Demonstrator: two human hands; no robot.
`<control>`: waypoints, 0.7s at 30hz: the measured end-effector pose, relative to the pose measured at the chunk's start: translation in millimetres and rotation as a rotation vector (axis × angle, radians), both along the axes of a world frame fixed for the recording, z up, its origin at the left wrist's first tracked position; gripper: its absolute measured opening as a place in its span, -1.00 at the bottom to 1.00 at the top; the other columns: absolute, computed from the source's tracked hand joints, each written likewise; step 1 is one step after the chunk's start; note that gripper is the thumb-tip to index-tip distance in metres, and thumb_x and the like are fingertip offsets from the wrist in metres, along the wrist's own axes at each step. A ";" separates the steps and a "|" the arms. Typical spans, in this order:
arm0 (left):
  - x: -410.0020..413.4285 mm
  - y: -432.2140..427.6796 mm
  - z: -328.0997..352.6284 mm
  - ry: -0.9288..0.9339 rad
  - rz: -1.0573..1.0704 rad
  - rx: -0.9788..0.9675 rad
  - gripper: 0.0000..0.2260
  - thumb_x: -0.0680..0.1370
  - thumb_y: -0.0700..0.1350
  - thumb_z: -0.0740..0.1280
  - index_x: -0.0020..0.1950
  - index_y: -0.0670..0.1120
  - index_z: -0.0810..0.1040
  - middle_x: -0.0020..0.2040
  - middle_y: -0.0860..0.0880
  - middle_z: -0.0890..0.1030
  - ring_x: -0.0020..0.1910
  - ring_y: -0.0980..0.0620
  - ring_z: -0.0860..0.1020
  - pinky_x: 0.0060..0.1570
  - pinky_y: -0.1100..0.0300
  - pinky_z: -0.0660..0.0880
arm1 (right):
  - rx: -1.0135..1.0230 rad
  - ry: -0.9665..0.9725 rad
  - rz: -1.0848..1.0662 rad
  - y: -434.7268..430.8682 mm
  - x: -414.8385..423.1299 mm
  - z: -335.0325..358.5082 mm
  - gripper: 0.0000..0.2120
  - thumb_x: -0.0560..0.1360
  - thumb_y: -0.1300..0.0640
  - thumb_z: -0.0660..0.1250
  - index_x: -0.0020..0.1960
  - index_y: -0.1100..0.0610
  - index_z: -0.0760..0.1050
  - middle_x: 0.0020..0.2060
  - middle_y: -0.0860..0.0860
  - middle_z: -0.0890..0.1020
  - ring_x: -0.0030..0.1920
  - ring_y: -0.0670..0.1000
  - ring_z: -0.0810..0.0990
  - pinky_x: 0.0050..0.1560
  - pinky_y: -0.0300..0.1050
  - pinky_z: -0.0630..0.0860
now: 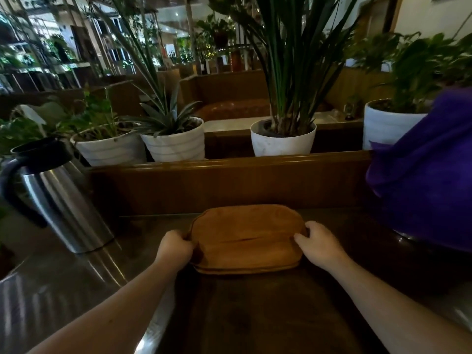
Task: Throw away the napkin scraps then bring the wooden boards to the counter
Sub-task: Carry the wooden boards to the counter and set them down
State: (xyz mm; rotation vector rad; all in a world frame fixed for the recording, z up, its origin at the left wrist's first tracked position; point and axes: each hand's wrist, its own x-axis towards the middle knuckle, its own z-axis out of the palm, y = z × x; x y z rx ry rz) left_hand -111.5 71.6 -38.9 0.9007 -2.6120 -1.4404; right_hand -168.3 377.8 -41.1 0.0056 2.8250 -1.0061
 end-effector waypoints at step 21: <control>-4.2 -4.5 -16.4 0.046 0.018 -0.019 -0.75 0.51 -0.11 0.36 0.17 -0.08 0.51 -0.12 0.00 0.59 -0.18 0.06 0.59 -0.33 0.20 0.48 | 0.077 0.043 -0.003 0.8 -4.6 -10.6 -0.55 0.55 -0.11 0.16 0.37 0.07 0.35 0.28 0.08 0.41 0.25 0.11 0.43 0.27 0.14 0.39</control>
